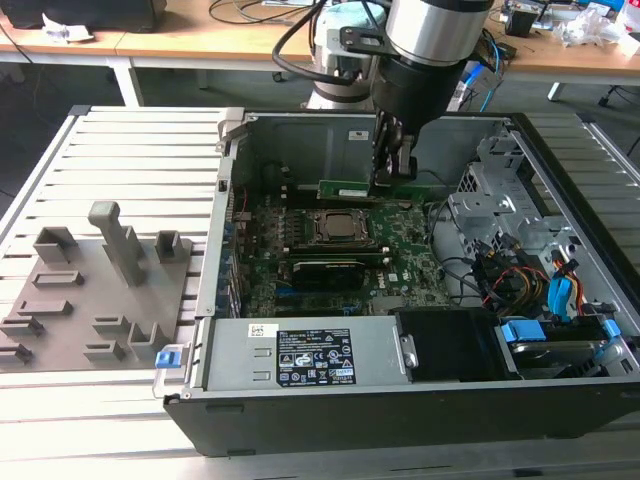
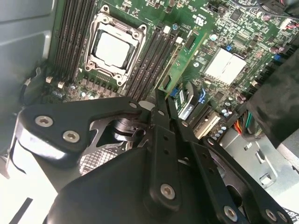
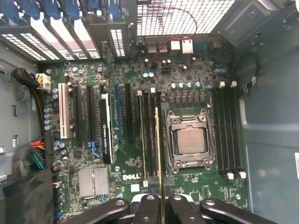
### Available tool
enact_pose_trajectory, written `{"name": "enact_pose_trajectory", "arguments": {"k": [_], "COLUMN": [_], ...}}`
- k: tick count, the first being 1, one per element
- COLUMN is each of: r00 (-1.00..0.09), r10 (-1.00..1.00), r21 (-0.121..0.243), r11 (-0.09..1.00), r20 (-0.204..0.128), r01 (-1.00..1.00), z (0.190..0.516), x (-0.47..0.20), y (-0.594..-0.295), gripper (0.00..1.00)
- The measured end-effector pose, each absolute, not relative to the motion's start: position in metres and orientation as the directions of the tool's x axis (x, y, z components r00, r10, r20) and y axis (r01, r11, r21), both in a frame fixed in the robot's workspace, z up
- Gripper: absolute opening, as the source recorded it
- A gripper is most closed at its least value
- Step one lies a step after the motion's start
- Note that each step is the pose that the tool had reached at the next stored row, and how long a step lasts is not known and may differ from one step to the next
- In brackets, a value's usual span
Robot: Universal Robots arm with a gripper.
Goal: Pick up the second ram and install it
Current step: 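Insert the second ram into the second slot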
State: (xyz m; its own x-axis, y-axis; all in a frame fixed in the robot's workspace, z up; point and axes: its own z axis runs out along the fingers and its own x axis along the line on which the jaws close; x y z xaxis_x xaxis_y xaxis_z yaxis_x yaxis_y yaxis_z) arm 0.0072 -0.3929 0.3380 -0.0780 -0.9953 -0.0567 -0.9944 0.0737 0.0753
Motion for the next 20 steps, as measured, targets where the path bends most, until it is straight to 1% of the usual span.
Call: {"name": "enact_pose_trajectory", "arguments": {"k": [20], "r00": [-0.078], "r10": [-0.995], "r21": [0.075], "r11": [0.073], "r20": [-0.057], "r01": [-0.994], "z": [0.317], "x": [-0.002], "y": [-0.385], "gripper": [0.14]}}
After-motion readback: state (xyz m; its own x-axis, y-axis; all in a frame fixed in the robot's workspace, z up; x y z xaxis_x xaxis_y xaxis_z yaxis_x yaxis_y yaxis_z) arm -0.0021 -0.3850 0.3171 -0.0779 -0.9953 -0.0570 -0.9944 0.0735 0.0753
